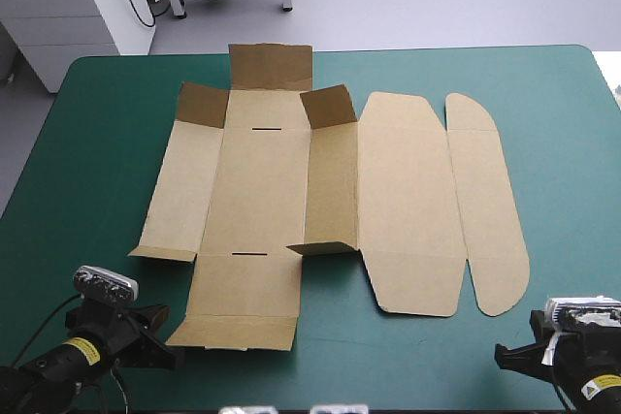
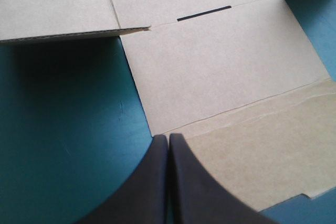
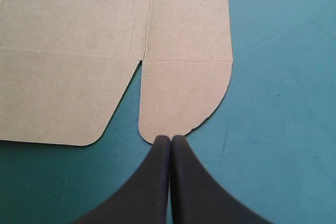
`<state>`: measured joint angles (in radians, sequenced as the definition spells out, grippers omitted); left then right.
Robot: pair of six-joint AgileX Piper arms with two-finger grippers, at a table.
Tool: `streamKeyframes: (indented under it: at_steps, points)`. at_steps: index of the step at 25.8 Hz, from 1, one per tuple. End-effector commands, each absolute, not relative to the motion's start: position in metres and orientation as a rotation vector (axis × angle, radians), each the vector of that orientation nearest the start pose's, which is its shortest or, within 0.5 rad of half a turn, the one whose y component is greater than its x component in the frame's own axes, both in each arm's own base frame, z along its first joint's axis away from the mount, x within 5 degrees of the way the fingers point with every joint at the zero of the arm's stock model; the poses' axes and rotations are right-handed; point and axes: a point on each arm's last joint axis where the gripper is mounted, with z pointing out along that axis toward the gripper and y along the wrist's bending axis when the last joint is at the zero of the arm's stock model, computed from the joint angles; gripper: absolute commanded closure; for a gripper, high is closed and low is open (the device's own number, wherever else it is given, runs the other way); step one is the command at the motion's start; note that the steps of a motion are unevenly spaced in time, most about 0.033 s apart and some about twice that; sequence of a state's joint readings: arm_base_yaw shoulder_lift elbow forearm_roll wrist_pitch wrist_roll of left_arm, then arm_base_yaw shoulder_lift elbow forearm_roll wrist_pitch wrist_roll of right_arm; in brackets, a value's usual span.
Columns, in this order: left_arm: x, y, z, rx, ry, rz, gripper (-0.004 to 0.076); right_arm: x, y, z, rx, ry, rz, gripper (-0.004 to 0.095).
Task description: Fold the box
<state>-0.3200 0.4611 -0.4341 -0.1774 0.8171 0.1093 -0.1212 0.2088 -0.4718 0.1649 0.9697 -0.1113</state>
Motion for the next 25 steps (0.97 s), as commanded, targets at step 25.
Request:
streamKeyframes:
  at_steps: [25]
  points:
    - [0.103,-0.048,0.332,0.404,2.210,-0.347,0.0732,0.038,0.008,0.287,0.038,2.107,0.062,0.0928]
